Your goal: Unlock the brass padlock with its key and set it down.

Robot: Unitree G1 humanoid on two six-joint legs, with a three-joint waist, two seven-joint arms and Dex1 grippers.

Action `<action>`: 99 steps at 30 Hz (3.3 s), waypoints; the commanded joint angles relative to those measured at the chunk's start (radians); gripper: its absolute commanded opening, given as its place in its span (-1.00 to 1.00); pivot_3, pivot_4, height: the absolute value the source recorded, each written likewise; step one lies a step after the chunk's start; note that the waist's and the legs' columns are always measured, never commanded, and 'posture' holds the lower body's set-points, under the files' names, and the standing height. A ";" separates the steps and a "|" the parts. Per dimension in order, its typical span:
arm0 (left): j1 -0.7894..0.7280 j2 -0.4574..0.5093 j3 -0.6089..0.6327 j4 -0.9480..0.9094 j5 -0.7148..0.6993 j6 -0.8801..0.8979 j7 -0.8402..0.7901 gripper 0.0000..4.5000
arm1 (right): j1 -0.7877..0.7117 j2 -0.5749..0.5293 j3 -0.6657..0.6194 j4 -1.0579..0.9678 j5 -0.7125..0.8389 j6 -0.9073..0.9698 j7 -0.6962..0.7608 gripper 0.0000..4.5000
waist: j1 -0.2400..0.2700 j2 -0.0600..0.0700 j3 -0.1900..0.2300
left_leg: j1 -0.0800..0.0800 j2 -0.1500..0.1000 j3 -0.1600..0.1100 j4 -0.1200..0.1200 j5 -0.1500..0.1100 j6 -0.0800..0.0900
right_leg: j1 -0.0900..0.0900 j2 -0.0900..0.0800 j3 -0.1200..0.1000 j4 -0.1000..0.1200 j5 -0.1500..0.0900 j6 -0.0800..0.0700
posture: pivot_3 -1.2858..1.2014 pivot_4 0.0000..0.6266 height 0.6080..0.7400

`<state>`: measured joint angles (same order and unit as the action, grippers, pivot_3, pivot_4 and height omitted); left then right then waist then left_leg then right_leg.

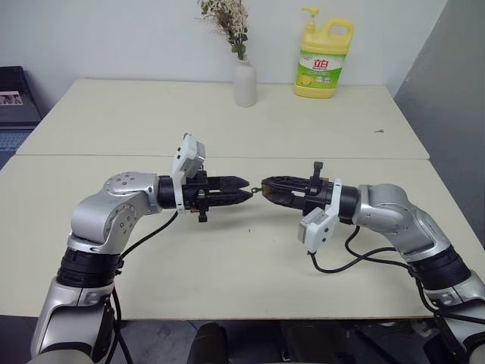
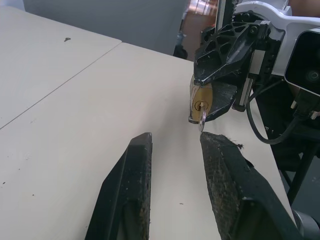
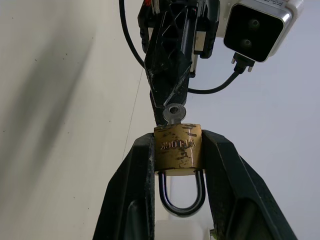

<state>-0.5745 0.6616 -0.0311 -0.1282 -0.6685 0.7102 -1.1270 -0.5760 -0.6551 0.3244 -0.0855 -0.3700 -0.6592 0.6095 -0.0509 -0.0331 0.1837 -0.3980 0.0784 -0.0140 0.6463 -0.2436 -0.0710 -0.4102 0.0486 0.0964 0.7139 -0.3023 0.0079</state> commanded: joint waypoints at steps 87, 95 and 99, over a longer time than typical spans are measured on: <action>0.038 -0.034 -0.031 0.056 0.223 -0.450 -0.060 -0.47 | 0.025 0.045 -0.044 -0.064 0.113 0.093 0.066 -0.58 | 0.000 0.000 0.000 | 0.000 0.000 0.000 0.000 0.000 0.000 | 0.000 0.000 0.000 0.000 0.000 0.000 | 0.03 -0.52 1.00; 0.000 -0.025 0.053 -0.027 -0.026 -0.012 0.048 0.23 | 0.029 0.042 -0.045 -0.067 0.115 0.099 0.068 -0.58 | -0.002 0.000 0.000 | 0.000 0.000 -0.001 0.000 0.000 0.000 | 0.000 0.000 -0.001 0.000 0.000 0.000 | 0.03 -0.52 1.00; -0.001 -0.030 0.051 -0.081 -0.067 0.067 0.082 0.23 | 0.028 0.042 -0.043 -0.068 0.116 0.101 0.070 -0.58 | 0.000 0.000 0.000 | 0.000 0.000 -0.001 0.000 0.000 0.000 | 0.001 0.000 -0.001 0.000 0.000 0.000 | 0.03 -0.52 1.00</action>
<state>-0.5639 0.6319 0.0064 -0.1610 -0.6991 0.7493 -1.0534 -0.5397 -0.6130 0.3058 -0.1146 -0.2764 -0.5562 0.6797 -0.0506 -0.0331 0.1837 -0.3981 0.0783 -0.0148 0.6464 -0.2436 -0.0710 -0.4096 0.0487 0.0957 0.7136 -0.3024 0.0081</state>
